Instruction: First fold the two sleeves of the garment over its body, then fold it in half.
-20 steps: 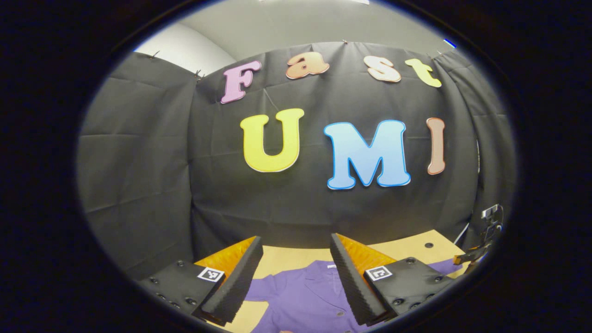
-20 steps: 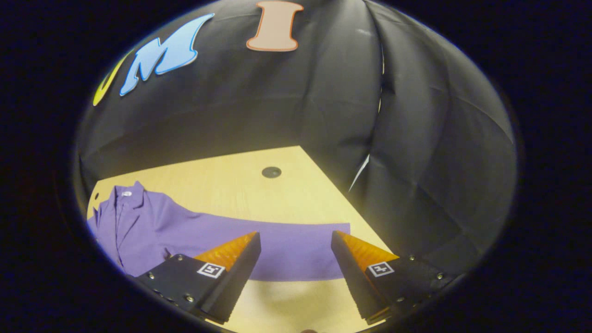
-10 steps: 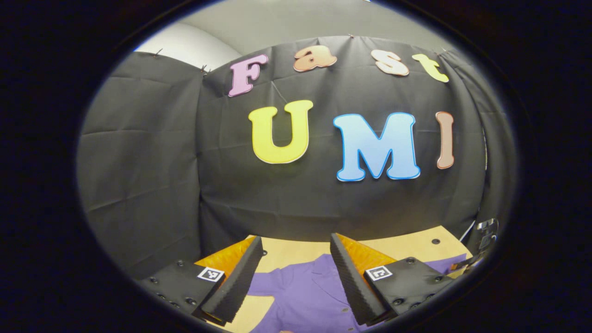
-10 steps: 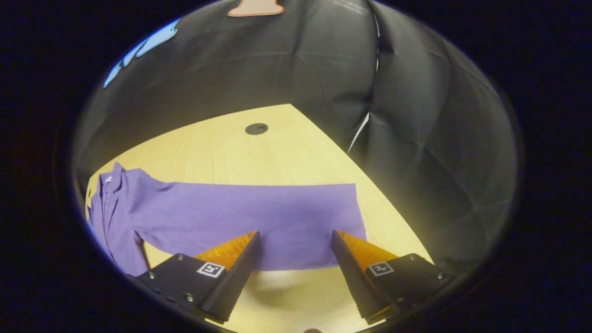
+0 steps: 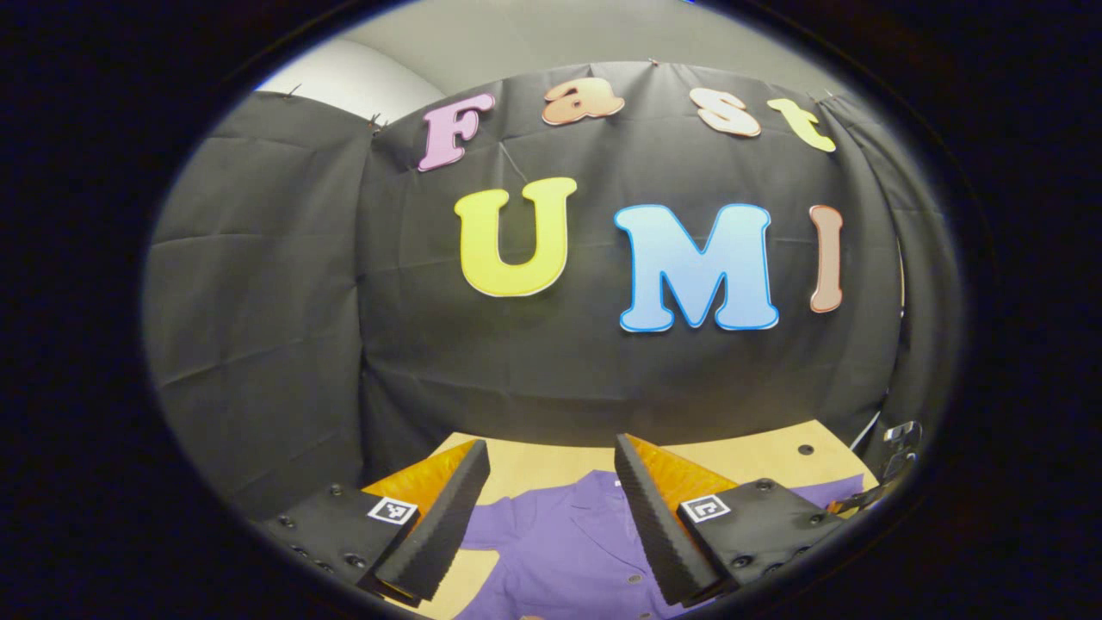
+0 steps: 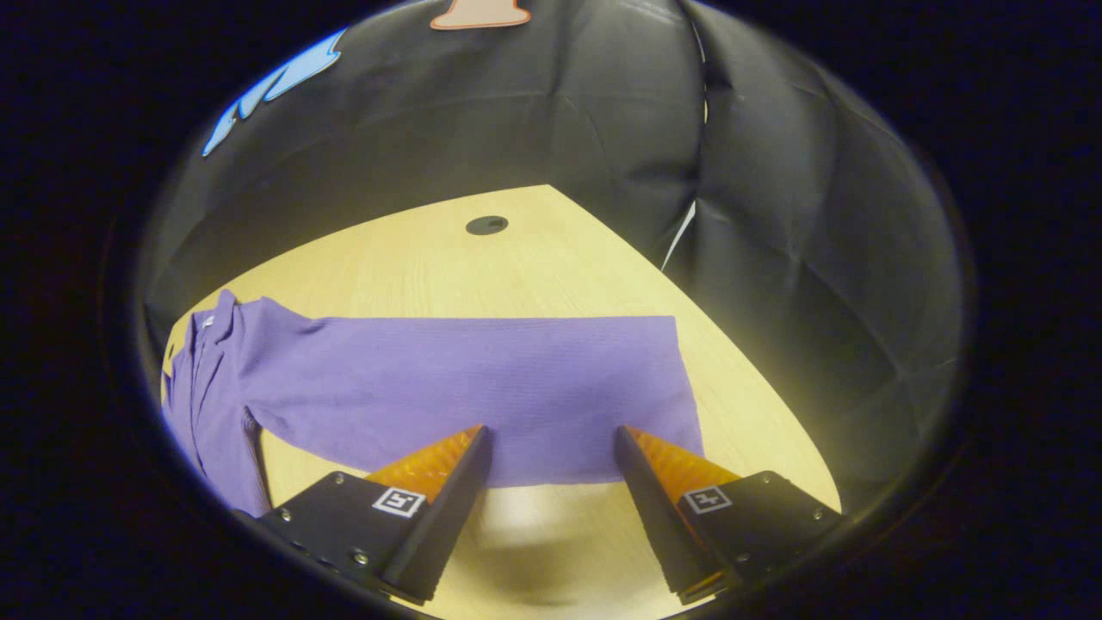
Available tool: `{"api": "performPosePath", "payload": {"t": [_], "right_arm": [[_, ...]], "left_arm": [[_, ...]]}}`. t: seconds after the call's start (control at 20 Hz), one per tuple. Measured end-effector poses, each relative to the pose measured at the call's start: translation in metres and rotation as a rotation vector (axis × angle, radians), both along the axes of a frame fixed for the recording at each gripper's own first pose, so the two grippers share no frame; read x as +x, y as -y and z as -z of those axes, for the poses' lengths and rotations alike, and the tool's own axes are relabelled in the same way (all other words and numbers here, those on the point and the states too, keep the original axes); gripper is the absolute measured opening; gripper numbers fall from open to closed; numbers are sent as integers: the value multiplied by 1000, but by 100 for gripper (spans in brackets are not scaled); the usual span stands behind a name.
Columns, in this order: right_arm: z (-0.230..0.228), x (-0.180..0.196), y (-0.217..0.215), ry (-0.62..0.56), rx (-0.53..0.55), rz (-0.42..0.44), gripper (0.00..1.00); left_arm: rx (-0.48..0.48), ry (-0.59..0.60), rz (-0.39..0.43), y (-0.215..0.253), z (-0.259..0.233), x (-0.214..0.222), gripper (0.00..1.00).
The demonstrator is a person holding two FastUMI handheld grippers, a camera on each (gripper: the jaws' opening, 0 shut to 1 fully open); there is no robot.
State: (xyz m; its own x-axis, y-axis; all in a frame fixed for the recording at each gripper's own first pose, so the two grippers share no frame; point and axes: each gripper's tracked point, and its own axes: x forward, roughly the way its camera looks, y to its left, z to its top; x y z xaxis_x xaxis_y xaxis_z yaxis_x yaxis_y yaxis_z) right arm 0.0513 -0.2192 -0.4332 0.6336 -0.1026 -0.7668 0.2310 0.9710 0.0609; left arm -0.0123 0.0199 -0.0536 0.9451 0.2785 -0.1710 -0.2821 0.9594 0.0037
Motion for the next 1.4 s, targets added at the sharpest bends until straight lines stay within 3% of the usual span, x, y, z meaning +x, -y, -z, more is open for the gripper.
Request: {"api": "performPosePath", "payload": {"t": [0.15, 0.2, 0.3, 0.4, 0.45, 0.5, 0.65, 0.8, 1.0, 1.4], "right_arm": [[0, 2, -5, 8, 10, -16, 88], [-3, 2, -6, 7, 3, -21, 80], [-1, 3, -9, 10, 33, -30, 76], [-2, 8, -10, 10, 56, -26, 51], [-2, 6, -16, 0, 84, -14, 50], [-3, 8, -17, 1, 110, 6, 22], [-4, 9, -17, -49, 169, 101, 5], [-6, 10, -23, -77, 190, 115, 5], [-34, 22, -52, -17, 250, 98, 5], [-118, 56, -145, 134, 317, -68, 5]], "left_arm": [[2, -4, 3, 0, 4, 0, 94], [3, -4, 2, -1, 4, 1, 94], [2, -5, -1, -4, 4, 1, 94], [0, -6, -4, -5, 5, -3, 94], [-1, -7, -6, -5, 7, -3, 94], [-1, -8, -7, -7, 6, -5, 94], [-1, -12, -11, -10, 8, -7, 94], [3, -19, -21, -16, 11, -11, 94], [-7, -19, -31, -25, 14, -15, 94], [-30, -20, -25, -40, 19, -20, 94]]}}
